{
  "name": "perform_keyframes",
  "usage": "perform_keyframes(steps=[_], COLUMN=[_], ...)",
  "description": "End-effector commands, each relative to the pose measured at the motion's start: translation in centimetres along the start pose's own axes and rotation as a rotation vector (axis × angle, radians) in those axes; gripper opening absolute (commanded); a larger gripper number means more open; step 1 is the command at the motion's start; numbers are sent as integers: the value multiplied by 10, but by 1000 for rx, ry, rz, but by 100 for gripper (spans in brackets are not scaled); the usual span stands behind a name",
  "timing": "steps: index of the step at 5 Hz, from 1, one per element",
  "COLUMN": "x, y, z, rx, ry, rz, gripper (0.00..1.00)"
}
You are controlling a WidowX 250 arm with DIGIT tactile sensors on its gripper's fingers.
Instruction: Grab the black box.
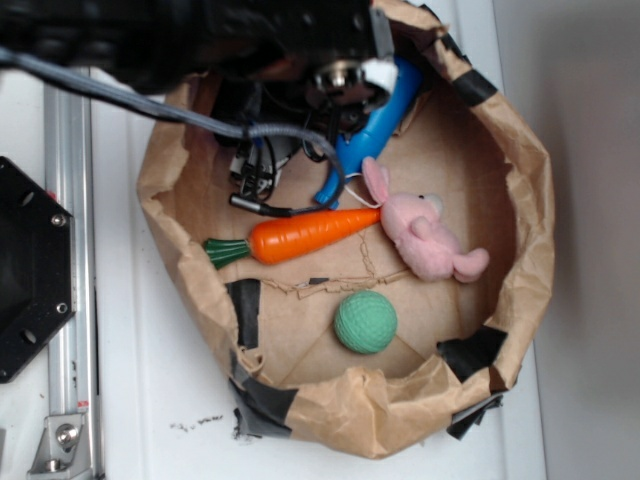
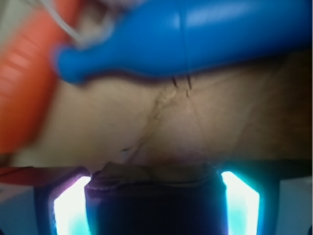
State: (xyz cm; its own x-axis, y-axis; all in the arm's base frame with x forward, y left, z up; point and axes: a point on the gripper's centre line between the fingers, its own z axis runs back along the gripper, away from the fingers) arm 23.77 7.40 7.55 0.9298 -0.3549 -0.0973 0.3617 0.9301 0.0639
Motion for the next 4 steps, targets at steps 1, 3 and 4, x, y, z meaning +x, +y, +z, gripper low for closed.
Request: perform_keyframes(steps=[1, 3, 4], x=[28, 26, 29], y=[-48, -49, -44], z=[114, 133, 131], rx=[-110, -101, -95], ry=[-264, -315, -292], rz=[102, 198, 197], gripper=[0, 0, 0])
